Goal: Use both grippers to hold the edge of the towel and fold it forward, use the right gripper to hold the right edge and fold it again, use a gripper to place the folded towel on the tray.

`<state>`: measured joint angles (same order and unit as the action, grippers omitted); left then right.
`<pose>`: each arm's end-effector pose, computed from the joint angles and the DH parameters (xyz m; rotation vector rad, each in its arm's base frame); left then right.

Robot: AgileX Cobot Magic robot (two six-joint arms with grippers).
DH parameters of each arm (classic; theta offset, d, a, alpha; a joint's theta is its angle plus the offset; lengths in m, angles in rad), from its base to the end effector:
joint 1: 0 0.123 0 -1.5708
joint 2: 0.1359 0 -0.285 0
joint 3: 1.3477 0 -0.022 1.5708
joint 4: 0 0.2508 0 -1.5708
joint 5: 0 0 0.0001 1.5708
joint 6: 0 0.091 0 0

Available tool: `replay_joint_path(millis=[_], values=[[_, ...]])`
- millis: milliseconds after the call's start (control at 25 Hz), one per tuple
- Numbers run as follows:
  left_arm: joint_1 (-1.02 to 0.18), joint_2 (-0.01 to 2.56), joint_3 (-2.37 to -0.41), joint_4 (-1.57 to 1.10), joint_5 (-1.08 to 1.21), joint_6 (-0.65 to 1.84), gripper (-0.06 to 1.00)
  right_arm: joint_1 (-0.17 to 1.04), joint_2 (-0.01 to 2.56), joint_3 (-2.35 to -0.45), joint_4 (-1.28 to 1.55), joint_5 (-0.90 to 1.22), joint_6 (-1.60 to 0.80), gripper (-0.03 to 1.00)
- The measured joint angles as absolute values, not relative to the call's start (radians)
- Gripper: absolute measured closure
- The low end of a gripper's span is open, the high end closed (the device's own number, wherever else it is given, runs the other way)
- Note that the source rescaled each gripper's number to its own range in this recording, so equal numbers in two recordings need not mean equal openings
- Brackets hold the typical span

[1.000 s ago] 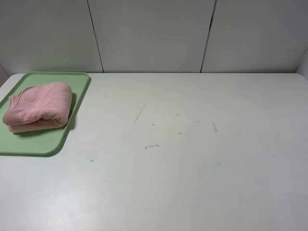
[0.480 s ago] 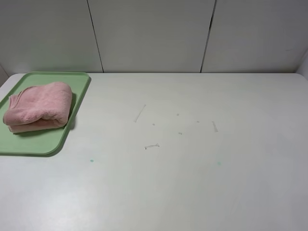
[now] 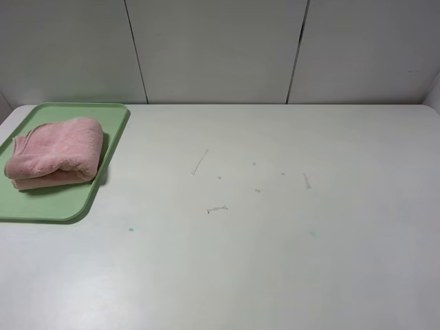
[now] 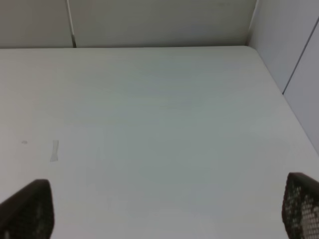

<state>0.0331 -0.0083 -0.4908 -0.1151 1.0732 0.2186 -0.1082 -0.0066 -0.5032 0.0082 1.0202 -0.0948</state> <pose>-0.0055 -0.0094 0.2741 0.1962 2.0429 0.0183 -0.0045 0.0011 0.2815 0.0131 1.9960 -0.1210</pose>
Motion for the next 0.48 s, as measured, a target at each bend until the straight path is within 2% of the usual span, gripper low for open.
replay_joint_path(millis=[480], values=[[0.033, -0.008, -0.491, -0.115, 1.073, 0.219, -0.05, -0.108, -0.007, -0.503, 0.008, 1.020, -0.095, -0.03]])
